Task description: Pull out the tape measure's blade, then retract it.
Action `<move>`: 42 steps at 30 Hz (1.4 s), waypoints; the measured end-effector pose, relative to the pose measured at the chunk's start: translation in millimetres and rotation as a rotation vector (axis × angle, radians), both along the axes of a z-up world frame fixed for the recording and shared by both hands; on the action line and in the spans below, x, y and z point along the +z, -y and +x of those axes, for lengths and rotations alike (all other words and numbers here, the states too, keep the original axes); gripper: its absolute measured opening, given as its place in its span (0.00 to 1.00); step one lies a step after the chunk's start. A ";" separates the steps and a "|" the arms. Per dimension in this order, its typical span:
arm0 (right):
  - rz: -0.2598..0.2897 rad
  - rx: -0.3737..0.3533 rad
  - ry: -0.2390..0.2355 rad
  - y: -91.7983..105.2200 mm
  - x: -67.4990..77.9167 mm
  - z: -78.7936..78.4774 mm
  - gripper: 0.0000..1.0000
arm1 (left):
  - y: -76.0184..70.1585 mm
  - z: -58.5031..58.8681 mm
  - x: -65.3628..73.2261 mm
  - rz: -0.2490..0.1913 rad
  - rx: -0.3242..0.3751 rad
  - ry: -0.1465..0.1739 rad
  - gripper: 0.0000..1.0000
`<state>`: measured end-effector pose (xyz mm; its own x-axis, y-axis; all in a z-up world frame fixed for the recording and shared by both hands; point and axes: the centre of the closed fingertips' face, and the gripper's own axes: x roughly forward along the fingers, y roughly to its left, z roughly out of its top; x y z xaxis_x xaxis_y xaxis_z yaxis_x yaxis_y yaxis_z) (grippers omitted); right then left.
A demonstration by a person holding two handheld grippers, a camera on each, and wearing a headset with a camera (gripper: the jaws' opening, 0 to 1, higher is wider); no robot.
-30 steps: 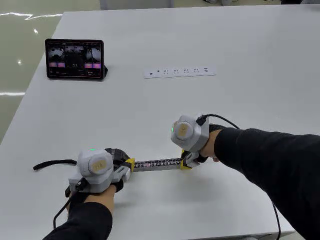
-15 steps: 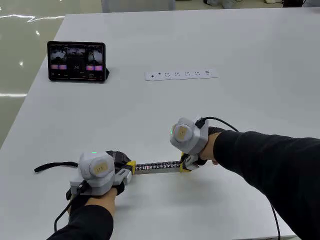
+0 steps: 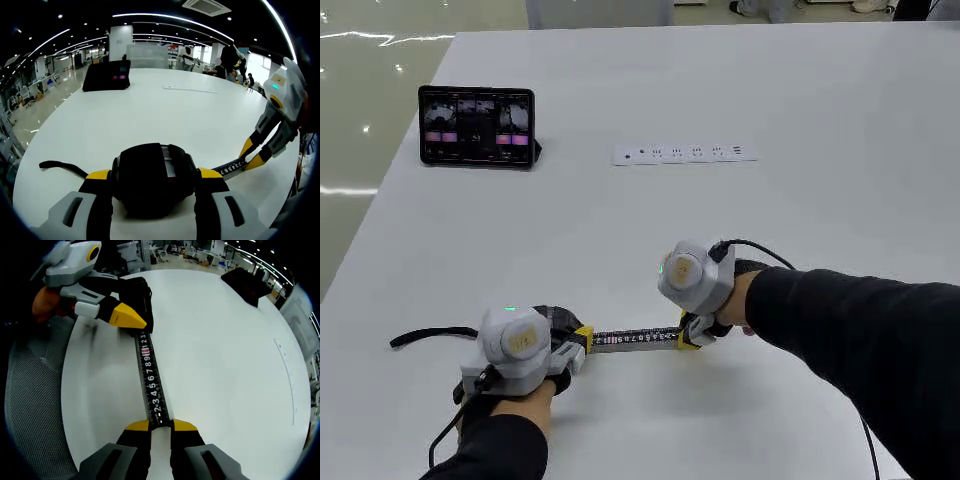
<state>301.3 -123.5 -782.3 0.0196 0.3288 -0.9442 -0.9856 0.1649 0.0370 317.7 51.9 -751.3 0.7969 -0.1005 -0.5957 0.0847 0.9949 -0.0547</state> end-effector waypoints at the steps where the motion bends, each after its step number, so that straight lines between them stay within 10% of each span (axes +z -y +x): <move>1: 0.000 0.001 0.000 -0.3 0.0 0.0 0.10 | 0.0 -0.1 0.0 0.000 0.000 0.000 0.63; 42: 0.004 -0.003 0.001 -18.2 0.2 0.5 0.10 | -0.7 0.2 0.0 -0.012 -0.001 -0.004 0.62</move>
